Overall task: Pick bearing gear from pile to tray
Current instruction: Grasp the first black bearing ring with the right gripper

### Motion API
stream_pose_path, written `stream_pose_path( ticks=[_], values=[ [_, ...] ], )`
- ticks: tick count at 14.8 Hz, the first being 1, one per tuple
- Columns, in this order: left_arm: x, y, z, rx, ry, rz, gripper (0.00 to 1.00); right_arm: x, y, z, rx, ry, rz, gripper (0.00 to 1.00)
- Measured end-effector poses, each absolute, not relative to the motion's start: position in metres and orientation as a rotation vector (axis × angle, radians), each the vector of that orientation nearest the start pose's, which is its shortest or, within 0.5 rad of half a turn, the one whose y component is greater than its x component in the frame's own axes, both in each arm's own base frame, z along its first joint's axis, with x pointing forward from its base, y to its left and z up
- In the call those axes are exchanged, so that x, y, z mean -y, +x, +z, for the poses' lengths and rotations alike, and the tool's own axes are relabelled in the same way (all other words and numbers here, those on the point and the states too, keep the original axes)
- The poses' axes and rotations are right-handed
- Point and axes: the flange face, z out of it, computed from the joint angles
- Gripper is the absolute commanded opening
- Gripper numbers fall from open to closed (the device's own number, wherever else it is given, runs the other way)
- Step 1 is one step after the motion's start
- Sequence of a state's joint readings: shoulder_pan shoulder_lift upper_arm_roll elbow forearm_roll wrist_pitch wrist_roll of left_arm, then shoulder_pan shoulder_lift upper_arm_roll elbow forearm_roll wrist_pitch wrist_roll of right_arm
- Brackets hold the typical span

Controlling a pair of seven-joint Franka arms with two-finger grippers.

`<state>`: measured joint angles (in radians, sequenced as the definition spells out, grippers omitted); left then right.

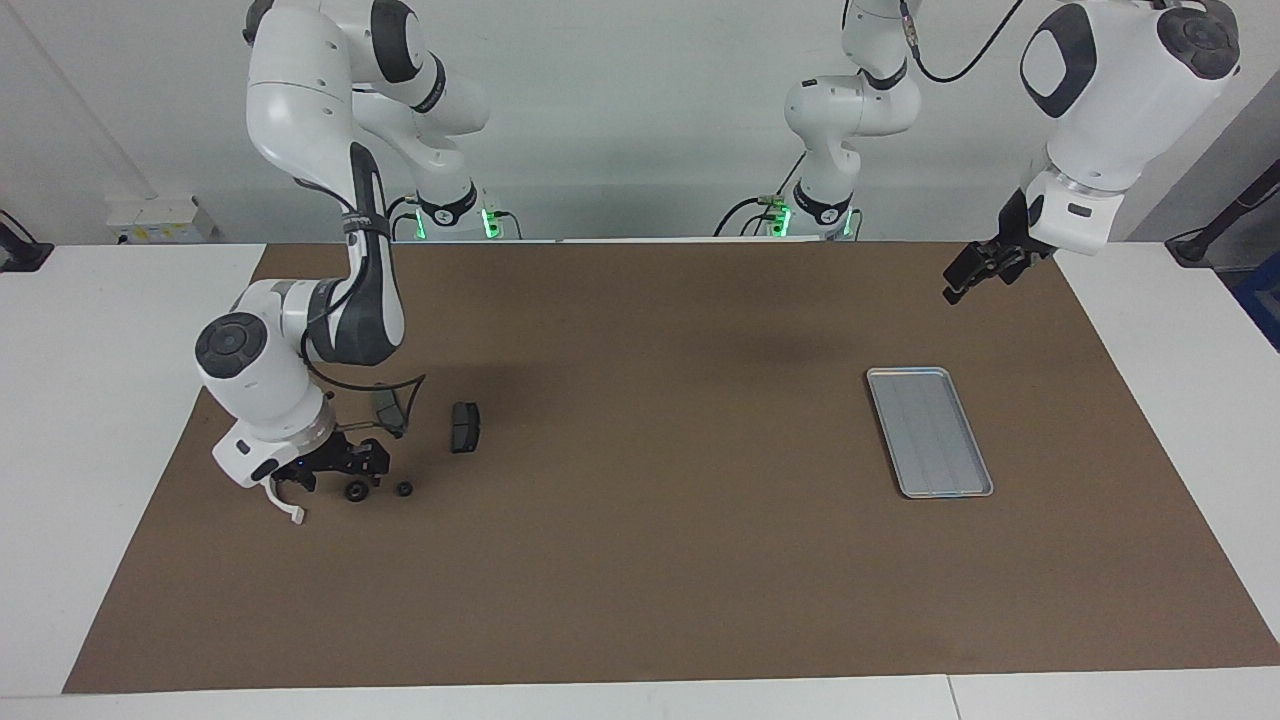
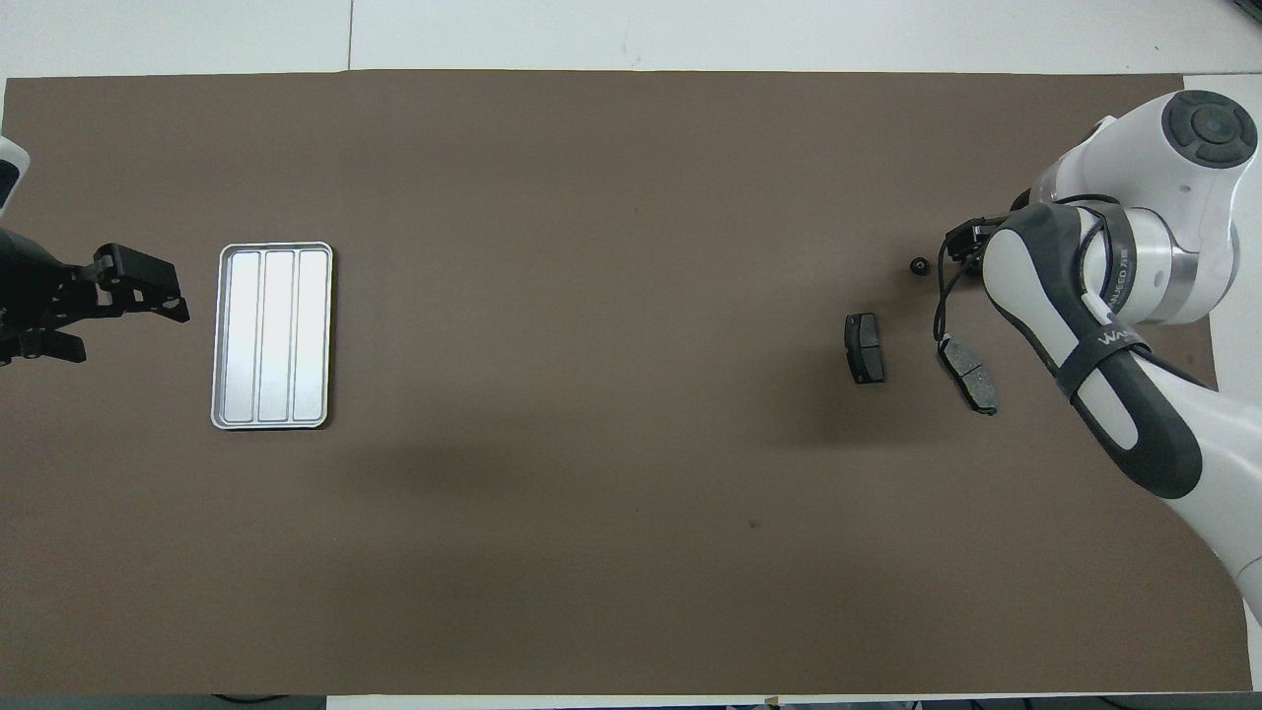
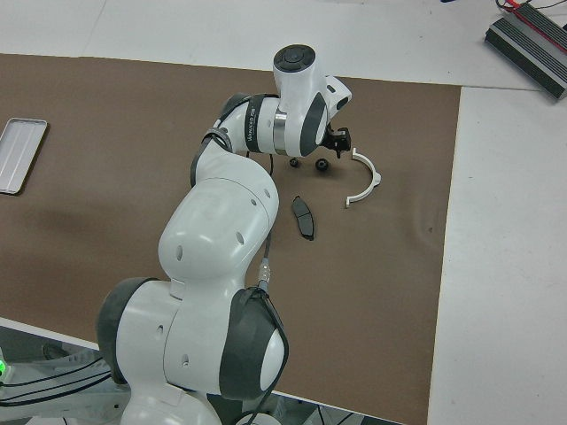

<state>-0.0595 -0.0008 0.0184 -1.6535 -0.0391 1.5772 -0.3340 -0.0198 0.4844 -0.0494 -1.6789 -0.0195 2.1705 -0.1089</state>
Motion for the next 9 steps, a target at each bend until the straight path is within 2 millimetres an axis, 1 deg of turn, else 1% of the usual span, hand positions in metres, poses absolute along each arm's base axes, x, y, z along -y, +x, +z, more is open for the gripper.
stream_pose_path(
  ticks=[9],
  values=[
    [0.025, 0.551, 0.587, 0.468, -3.129, 0.128, 1.0, 0.044, 0.67, 0.308, 0.09, -3.18, 0.01, 0.96]
  ],
)
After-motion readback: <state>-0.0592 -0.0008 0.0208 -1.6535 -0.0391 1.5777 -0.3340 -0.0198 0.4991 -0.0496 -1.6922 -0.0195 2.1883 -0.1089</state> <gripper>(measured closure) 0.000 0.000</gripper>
